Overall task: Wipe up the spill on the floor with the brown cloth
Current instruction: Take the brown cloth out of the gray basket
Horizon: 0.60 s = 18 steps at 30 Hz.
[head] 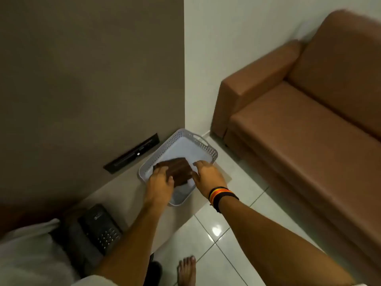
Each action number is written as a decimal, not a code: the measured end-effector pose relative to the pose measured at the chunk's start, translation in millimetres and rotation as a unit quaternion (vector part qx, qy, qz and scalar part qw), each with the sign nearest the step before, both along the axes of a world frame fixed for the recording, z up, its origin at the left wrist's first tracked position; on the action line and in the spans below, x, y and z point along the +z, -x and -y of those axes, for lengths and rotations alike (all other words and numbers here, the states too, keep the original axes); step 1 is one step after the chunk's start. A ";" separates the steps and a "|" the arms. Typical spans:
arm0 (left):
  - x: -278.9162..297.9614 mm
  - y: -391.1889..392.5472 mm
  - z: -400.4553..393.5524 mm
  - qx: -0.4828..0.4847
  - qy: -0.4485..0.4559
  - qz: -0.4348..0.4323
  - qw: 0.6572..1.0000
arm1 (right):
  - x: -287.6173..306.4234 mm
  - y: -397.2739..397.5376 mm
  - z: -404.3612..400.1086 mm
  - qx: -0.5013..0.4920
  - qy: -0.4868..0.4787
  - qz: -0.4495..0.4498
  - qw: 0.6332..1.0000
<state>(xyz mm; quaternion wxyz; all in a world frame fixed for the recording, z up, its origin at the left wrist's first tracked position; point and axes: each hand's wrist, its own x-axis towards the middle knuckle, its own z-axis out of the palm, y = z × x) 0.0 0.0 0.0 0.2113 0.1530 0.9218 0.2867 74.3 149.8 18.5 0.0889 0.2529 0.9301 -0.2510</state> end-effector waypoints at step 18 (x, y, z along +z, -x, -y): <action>-197.4 93.9 -37.9 0.160 0.143 0.119 0.969 | -225.1 133.2 8.2 -0.270 0.111 0.126 0.948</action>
